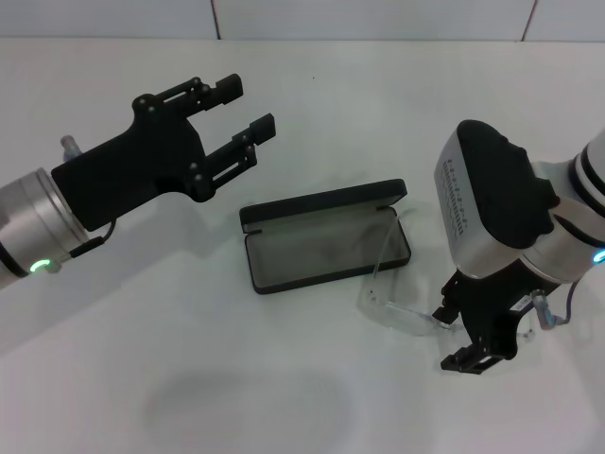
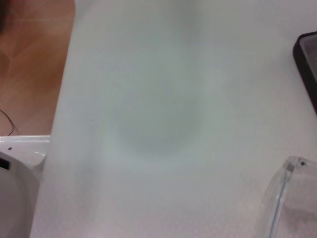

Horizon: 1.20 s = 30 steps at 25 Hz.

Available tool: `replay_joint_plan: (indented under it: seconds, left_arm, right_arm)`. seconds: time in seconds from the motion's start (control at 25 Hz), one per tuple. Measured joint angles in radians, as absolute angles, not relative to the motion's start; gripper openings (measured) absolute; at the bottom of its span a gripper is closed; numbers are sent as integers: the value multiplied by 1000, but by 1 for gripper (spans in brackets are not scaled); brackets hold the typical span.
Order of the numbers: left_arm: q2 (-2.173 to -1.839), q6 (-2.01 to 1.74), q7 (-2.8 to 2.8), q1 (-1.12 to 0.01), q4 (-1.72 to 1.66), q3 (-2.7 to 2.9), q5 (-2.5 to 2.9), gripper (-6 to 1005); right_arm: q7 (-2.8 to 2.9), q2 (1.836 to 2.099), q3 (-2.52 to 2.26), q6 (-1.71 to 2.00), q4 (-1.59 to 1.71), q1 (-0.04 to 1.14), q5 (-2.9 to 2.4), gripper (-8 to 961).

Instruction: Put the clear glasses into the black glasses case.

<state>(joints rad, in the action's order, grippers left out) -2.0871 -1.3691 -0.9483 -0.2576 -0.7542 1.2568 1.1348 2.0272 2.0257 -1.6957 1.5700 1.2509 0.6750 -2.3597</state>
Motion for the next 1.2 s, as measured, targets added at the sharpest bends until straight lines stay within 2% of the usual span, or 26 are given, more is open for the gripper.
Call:
replay_joint_plan:
  seconds: [0.44, 0.64, 0.84, 1.2]
  left_arm:
    - [-2085, -1367, -933, -275, -721, 1256, 1135, 553]
    - [-2085, -1372, -933, -273, -721, 1256, 1135, 554]
    - [-2085, -1390, -933, -268, -721, 1256, 1133, 555]
    - [-2087, -1469, -938, -269, -717, 1256, 1129, 555]
  right_arm:
    - [2037, 2025, -1699, 1555, 1251, 675, -2360, 414]
    - [2029, 2017, -1671, 1592, 1261, 676, -2362, 250]
    - [1954, 2016, -1526, 1694, 1299, 667, -2355, 154]
    - [1676, 2016, -1231, 1781, 1321, 569, -2156, 123]
